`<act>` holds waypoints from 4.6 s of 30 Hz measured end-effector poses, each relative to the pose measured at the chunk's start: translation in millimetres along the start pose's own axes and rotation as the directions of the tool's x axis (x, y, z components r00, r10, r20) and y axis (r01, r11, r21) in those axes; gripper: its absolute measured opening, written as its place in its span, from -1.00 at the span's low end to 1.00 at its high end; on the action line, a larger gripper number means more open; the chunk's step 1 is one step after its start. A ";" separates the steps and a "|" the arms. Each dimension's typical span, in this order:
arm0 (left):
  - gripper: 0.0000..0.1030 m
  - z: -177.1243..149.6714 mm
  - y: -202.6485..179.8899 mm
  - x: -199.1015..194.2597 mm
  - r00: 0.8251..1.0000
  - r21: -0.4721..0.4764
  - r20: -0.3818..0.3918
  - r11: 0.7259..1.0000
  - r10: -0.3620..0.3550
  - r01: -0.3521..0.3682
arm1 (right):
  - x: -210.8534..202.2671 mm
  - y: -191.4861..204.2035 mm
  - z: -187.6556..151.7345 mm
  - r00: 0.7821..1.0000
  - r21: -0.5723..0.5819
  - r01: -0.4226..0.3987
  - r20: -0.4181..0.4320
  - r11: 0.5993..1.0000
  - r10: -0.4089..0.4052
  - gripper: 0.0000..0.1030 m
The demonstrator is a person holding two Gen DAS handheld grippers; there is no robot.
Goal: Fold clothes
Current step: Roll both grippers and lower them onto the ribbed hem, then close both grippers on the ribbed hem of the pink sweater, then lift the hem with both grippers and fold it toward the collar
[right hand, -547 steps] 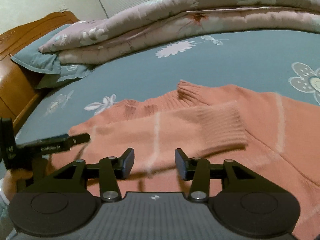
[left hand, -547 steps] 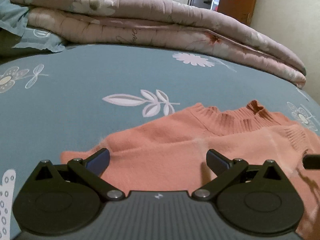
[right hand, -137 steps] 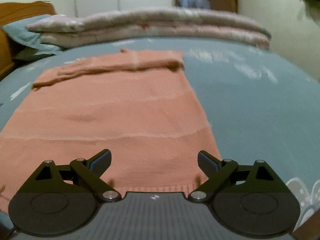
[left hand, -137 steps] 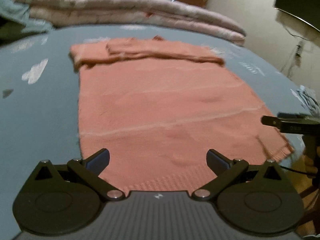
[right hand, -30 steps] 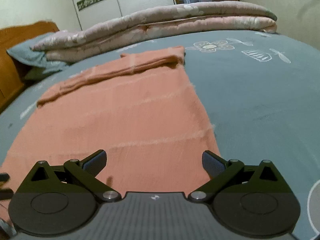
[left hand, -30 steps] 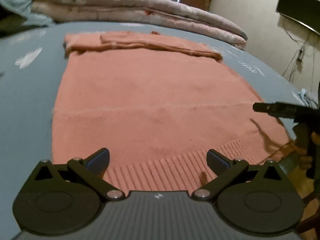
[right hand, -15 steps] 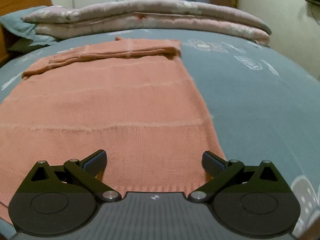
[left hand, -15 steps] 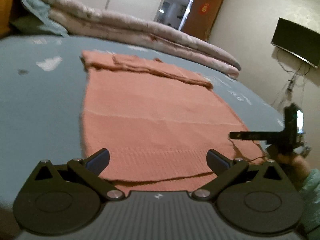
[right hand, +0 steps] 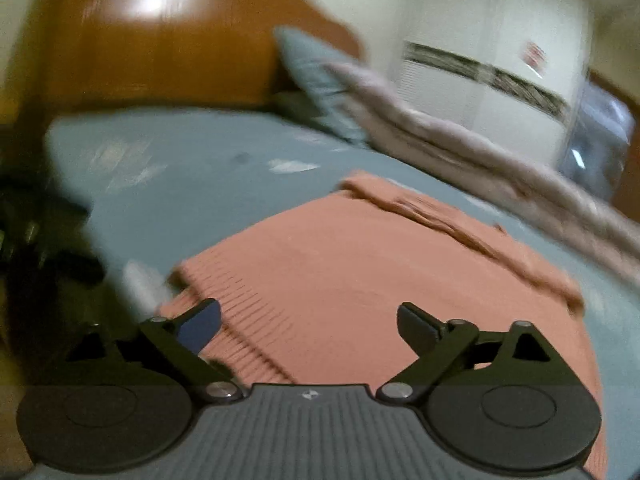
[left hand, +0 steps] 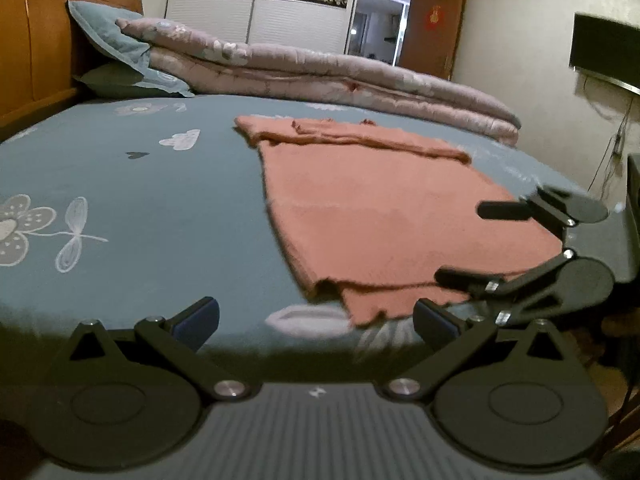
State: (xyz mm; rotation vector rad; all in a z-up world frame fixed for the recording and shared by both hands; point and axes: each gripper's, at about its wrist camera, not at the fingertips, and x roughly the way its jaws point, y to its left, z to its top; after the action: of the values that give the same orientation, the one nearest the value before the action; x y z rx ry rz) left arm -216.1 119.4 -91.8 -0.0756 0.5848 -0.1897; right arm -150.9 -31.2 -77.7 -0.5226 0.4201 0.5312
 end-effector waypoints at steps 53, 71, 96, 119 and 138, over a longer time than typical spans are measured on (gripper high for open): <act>-0.25 34.8 -56.6 78.4 0.998 0.703 -0.057 0.709 -0.015 0.051 | 15.2 10.6 11.4 0.963 -0.291 -0.235 -0.201 0.927 0.181 0.16; -0.12 23.6 -74.6 79.3 1.000 0.848 -0.014 0.530 -0.012 0.018 | 39.7 4.3 19.0 0.966 -0.266 -0.166 -0.237 0.950 0.102 -0.83; -0.87 45.4 -91.3 109.6 0.996 0.802 -0.082 0.591 -0.037 0.088 | 9.6 -17.3 -6.0 0.983 -0.170 -0.042 -0.183 0.985 0.010 -0.06; -0.83 52.9 -92.7 105.8 0.998 0.783 -0.061 0.619 -0.025 0.063 | -20.2 -83.6 -86.1 0.876 -0.312 0.299 -0.285 0.902 -0.389 -0.06; -0.79 39.2 -75.2 101.7 0.991 0.781 -0.068 0.612 -0.114 0.124 | -20.0 -61.6 -95.5 0.823 -0.505 0.228 -0.357 0.833 -0.441 -0.83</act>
State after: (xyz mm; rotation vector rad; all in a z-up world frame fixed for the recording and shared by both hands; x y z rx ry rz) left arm -123.0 26.1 -104.8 0.7612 0.4630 -0.5712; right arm -154.3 -138.1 -121.0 -1.1616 0.6467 0.1319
